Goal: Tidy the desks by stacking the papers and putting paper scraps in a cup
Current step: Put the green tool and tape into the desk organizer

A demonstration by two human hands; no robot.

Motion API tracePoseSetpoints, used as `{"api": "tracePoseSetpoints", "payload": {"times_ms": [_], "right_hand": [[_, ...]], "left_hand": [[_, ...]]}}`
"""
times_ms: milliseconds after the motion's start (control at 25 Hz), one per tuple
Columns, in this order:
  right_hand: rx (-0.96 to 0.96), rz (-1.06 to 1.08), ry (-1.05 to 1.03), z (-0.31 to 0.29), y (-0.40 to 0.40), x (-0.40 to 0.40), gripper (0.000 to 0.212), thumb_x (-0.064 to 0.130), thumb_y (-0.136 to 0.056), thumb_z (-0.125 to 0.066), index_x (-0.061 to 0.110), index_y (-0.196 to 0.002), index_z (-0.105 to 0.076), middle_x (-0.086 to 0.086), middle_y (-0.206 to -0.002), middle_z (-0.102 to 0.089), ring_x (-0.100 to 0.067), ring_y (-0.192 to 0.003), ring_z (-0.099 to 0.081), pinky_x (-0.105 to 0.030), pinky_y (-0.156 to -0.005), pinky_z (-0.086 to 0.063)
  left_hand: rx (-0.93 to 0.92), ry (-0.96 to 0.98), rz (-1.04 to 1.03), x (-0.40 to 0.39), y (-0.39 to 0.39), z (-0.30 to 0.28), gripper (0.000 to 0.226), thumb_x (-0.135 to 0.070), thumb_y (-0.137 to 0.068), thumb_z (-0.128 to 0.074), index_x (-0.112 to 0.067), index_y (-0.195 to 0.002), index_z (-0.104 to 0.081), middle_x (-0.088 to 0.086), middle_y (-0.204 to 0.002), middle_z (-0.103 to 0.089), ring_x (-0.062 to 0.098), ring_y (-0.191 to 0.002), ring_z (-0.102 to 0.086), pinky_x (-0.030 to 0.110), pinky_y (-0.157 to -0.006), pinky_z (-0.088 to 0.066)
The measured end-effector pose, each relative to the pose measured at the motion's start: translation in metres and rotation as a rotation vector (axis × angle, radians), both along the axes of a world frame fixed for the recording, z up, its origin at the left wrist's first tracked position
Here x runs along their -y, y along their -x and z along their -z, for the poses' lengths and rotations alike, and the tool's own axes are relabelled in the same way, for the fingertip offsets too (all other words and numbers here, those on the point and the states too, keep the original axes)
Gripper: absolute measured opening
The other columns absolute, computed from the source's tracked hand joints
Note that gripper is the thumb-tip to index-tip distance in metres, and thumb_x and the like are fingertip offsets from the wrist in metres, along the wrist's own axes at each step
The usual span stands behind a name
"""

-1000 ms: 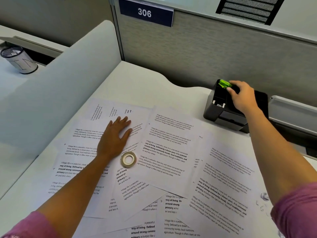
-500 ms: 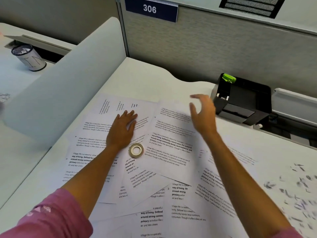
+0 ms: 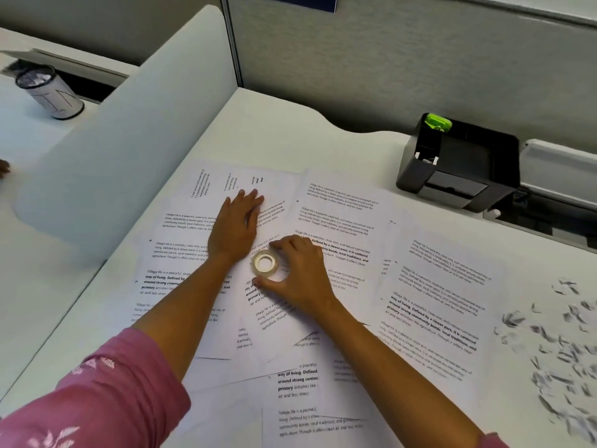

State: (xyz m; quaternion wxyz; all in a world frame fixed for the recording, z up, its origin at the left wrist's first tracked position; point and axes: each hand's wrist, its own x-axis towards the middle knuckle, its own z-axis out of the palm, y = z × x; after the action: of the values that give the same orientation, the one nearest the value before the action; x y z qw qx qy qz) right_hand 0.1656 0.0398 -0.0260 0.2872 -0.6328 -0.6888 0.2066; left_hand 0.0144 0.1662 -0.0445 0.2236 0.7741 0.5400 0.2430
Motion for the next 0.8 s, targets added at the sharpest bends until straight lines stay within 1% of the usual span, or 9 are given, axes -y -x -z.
{"api": "tracePoseSetpoints", "payload": {"times_ms": [80,160,280,360,440,600,640,720,800], "right_hand": [[0.008,-0.015,-0.027,0.002,-0.001,0.001,0.055,0.062,-0.071,-0.073,0.027,-0.112,-0.061,0.011,-0.109,-0.056,-0.011,-0.106,-0.05,-0.037,-0.093,-0.037],[-0.018,-0.014,-0.051,0.002,-0.003,0.004,0.047,0.056,-0.074,-0.074,0.027,-0.109,-0.061,0.012,-0.106,-0.057,-0.01,-0.104,-0.05,-0.038,-0.092,-0.036],[-0.098,0.046,-0.064,-0.002,-0.015,0.009,0.05,0.057,-0.076,-0.074,0.025,-0.112,-0.061,0.013,-0.108,-0.058,-0.008,-0.103,-0.051,-0.034,-0.092,-0.037],[-0.181,0.114,-0.07,-0.006,-0.035,0.008,0.051,0.055,-0.077,-0.075,0.024,-0.114,-0.061,0.012,-0.11,-0.059,-0.008,-0.102,-0.052,-0.034,-0.091,-0.041],[-0.243,0.214,-0.113,-0.015,-0.064,0.005,0.049,0.049,-0.077,-0.078,0.022,-0.114,-0.062,0.01,-0.108,-0.059,-0.009,-0.101,-0.054,-0.036,-0.089,-0.045],[-0.28,0.51,-0.276,-0.047,-0.139,-0.007,0.049,0.038,-0.08,-0.08,0.012,-0.117,-0.061,0.004,-0.109,-0.057,-0.011,-0.096,-0.056,-0.026,-0.083,-0.049],[-0.289,0.581,-0.326,-0.055,-0.161,-0.011,0.048,0.036,-0.081,-0.079,0.011,-0.118,-0.061,0.002,-0.111,-0.057,-0.013,-0.096,-0.057,-0.027,-0.084,-0.051],[-0.283,0.699,-0.395,-0.067,-0.204,-0.017,0.048,0.035,-0.083,-0.077,0.011,-0.12,-0.061,0.001,-0.114,-0.055,-0.016,-0.102,-0.058,-0.033,-0.09,-0.052],[-0.222,0.783,-0.382,-0.074,-0.24,-0.027,0.049,0.039,-0.084,-0.073,0.013,-0.123,-0.06,0.0,-0.117,-0.055,-0.018,-0.108,-0.056,-0.038,-0.096,-0.049]], "left_hand": [[-0.001,-0.001,0.002,-0.001,0.0,0.001,0.036,-0.028,-0.104,-0.04,-0.022,-0.137,-0.055,-0.004,-0.148,-0.047,0.016,-0.144,-0.033,0.04,-0.121,-0.018],[-0.007,0.003,0.003,-0.002,0.001,0.002,0.037,-0.029,-0.104,-0.039,-0.022,-0.138,-0.054,-0.005,-0.149,-0.047,0.015,-0.144,-0.032,0.04,-0.122,-0.018],[-0.019,0.005,0.001,-0.001,0.0,0.002,0.038,-0.03,-0.104,-0.039,-0.022,-0.139,-0.053,-0.005,-0.149,-0.045,0.014,-0.145,-0.03,0.038,-0.122,-0.016],[-0.012,-0.001,0.002,-0.002,-0.001,0.002,0.038,-0.029,-0.104,-0.04,-0.021,-0.139,-0.053,-0.003,-0.149,-0.046,0.015,-0.144,-0.031,0.038,-0.122,-0.016],[-0.011,-0.004,0.002,-0.001,-0.001,0.001,0.039,-0.029,-0.104,-0.039,-0.021,-0.14,-0.052,-0.003,-0.149,-0.046,0.016,-0.145,-0.03,0.039,-0.122,-0.016],[-0.042,-0.015,0.003,0.002,-0.002,0.0,0.04,-0.031,-0.104,-0.037,-0.022,-0.141,-0.051,-0.003,-0.15,-0.045,0.015,-0.145,-0.03,0.04,-0.122,-0.017],[-0.053,-0.015,0.0,0.003,-0.003,-0.001,0.04,-0.032,-0.104,-0.037,-0.022,-0.141,-0.05,-0.003,-0.15,-0.044,0.016,-0.145,-0.03,0.04,-0.122,-0.017],[-0.082,-0.028,-0.002,0.003,-0.005,-0.001,0.04,-0.031,-0.104,-0.037,-0.021,-0.142,-0.05,-0.002,-0.15,-0.044,0.016,-0.145,-0.03,0.039,-0.122,-0.017],[-0.097,-0.043,-0.005,0.003,-0.005,0.0,0.04,-0.03,-0.104,-0.037,-0.021,-0.142,-0.05,-0.001,-0.15,-0.045,0.018,-0.144,-0.031,0.038,-0.121,-0.018]]}}
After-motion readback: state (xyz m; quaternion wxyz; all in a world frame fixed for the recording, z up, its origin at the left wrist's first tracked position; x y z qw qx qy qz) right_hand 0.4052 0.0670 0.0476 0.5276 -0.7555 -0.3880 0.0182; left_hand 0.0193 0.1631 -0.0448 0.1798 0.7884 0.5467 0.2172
